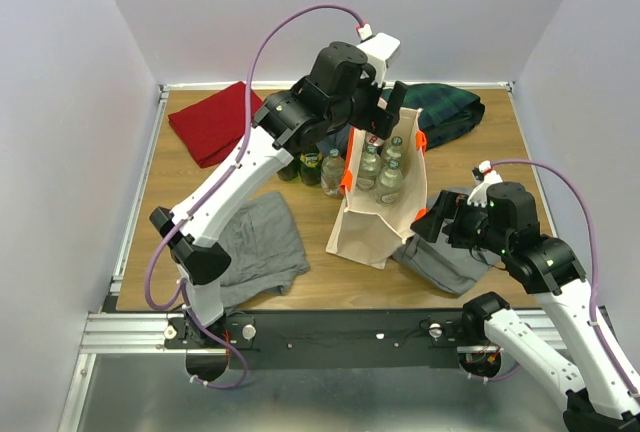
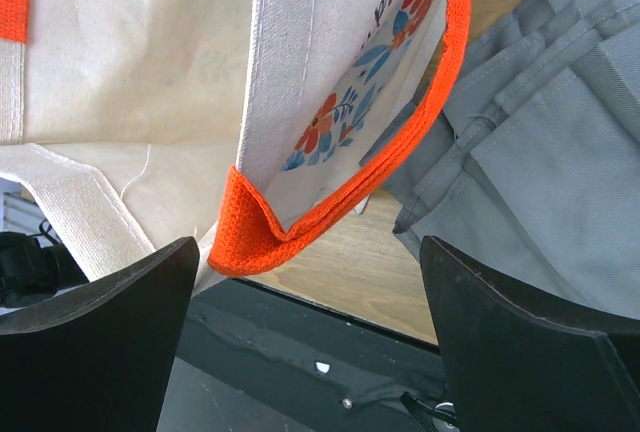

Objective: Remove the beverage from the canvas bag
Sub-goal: Take out the drink from the canvas bag.

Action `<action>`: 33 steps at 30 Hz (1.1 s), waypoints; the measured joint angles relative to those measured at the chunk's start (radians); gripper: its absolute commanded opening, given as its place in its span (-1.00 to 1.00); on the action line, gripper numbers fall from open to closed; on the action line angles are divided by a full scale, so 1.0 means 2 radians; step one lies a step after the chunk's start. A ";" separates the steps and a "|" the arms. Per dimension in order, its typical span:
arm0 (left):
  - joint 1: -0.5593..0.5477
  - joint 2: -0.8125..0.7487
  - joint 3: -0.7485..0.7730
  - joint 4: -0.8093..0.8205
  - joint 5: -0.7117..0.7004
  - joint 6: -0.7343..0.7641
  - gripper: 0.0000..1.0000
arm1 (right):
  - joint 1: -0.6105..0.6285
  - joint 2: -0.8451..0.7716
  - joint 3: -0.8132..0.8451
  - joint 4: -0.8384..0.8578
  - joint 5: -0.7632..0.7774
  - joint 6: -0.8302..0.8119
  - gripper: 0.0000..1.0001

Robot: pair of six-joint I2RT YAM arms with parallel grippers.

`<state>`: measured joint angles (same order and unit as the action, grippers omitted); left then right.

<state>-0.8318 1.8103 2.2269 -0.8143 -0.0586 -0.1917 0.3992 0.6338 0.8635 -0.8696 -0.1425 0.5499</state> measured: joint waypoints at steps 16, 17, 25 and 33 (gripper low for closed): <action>-0.021 0.022 0.049 -0.010 0.000 0.003 0.98 | 0.000 -0.006 0.000 0.000 0.000 0.000 1.00; -0.025 0.029 0.060 -0.014 0.000 0.004 0.98 | 0.000 -0.007 0.000 0.000 0.000 0.000 1.00; -0.048 0.049 0.078 -0.025 0.003 0.005 0.98 | 0.000 -0.009 0.000 0.000 0.000 0.000 1.00; -0.055 0.064 0.083 -0.027 0.008 0.006 0.98 | 0.000 -0.013 0.000 0.000 0.000 -0.001 1.00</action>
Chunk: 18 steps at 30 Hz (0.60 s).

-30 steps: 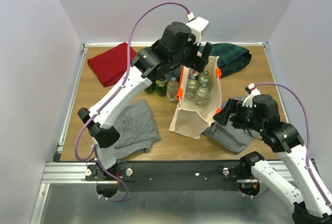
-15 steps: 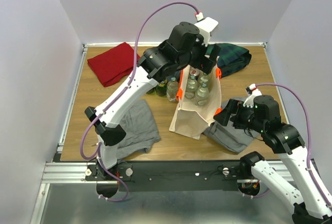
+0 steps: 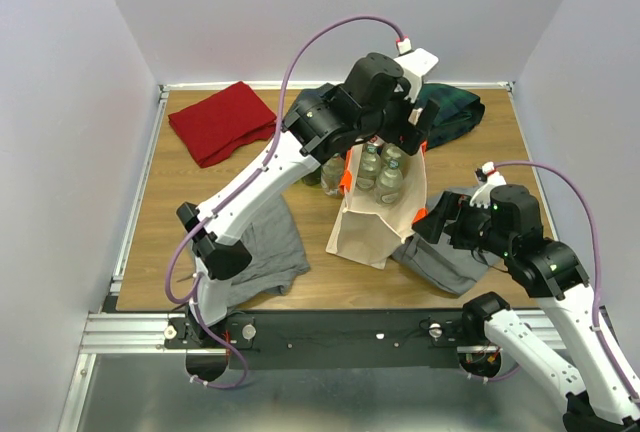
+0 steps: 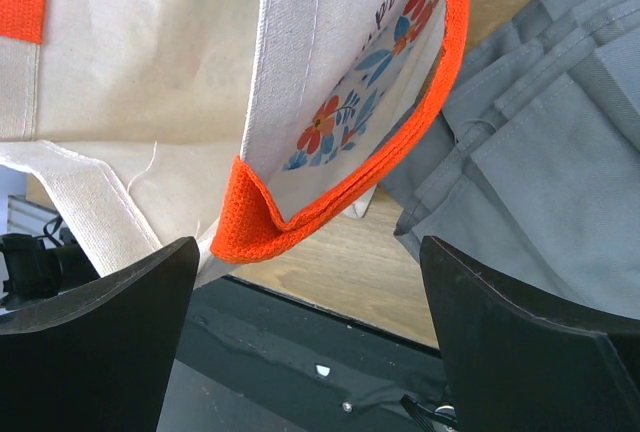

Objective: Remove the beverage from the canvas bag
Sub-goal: Take out the drink from the canvas bag.

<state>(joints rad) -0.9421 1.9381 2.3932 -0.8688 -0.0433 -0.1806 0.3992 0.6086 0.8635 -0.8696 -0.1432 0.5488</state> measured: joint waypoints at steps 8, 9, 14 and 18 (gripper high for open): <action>-0.006 0.002 -0.004 -0.004 -0.001 0.010 0.98 | 0.000 -0.009 0.000 0.000 0.000 0.000 1.00; -0.006 0.003 -0.006 -0.007 -0.003 0.010 0.98 | 0.000 -0.010 0.000 0.000 0.000 0.000 1.00; -0.007 0.006 -0.035 -0.017 -0.030 0.012 0.98 | 0.000 -0.015 0.000 0.000 0.001 0.000 1.00; -0.007 0.012 -0.069 -0.030 -0.058 0.016 0.98 | 0.000 -0.007 0.000 0.000 0.002 0.001 1.00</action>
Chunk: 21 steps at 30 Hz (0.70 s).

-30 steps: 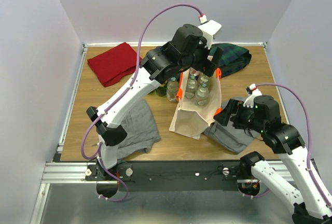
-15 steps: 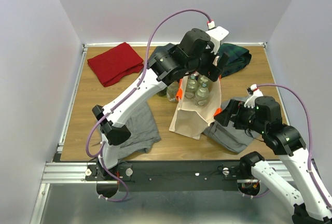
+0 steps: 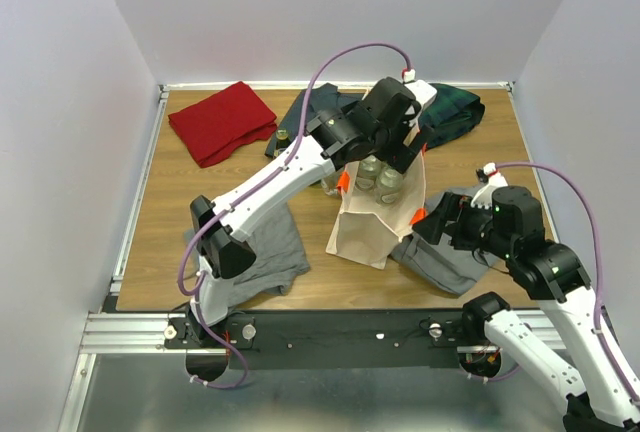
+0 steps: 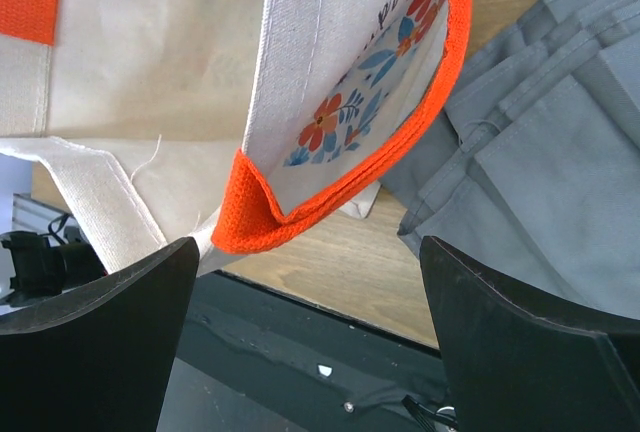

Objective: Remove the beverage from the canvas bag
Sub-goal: Take out the drink from the canvas bag.

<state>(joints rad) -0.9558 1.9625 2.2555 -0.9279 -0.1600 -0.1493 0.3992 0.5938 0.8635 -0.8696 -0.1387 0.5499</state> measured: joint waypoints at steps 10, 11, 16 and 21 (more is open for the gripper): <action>0.000 0.013 -0.010 0.000 -0.003 0.001 0.98 | 0.000 -0.012 0.000 0.000 0.028 0.010 1.00; 0.000 0.013 -0.012 0.001 -0.002 0.001 0.98 | 0.000 -0.019 0.000 0.000 0.037 0.014 1.00; 0.000 0.016 -0.029 0.003 -0.002 -0.001 0.98 | 0.000 -0.044 0.000 -0.002 0.061 0.027 1.00; 0.000 0.023 -0.040 0.004 0.000 0.000 0.98 | 0.000 -0.042 0.000 -0.003 0.069 0.031 1.00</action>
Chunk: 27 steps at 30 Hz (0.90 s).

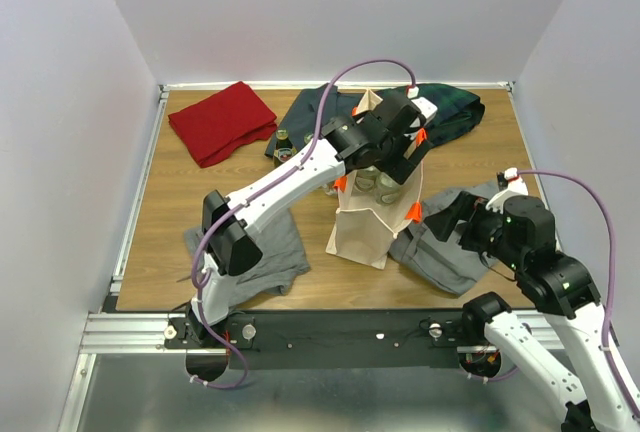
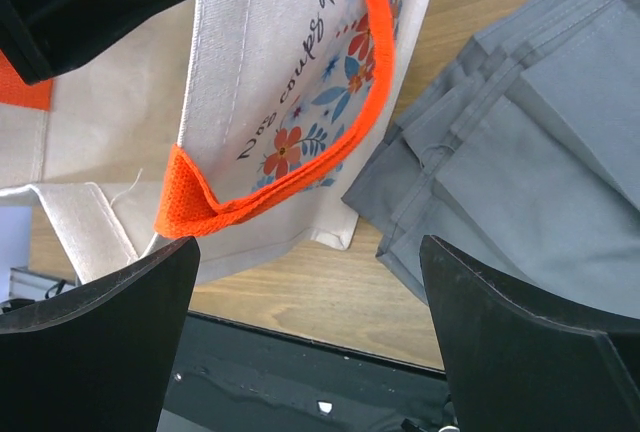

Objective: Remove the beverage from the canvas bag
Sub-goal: Take out the drink from the canvas bag.

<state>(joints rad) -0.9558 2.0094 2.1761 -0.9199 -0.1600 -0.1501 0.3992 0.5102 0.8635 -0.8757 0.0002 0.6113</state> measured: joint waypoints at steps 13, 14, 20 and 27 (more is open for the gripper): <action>0.000 0.027 0.010 0.012 0.022 -0.016 0.98 | 0.000 0.012 0.000 -0.001 0.002 0.000 1.00; 0.000 0.031 0.013 0.012 0.022 -0.016 0.91 | 0.000 0.012 0.000 -0.002 0.002 0.000 1.00; 0.003 0.056 0.021 0.010 0.039 -0.020 0.82 | 0.000 0.012 0.000 -0.002 0.002 0.000 1.00; 0.004 0.058 0.021 0.011 0.047 -0.021 0.58 | 0.000 0.012 0.000 -0.002 0.003 0.000 1.00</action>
<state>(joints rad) -0.9482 2.1250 2.2177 -0.8986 -0.0658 -0.1921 0.3992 0.5339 0.8635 -0.8803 0.0059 0.6117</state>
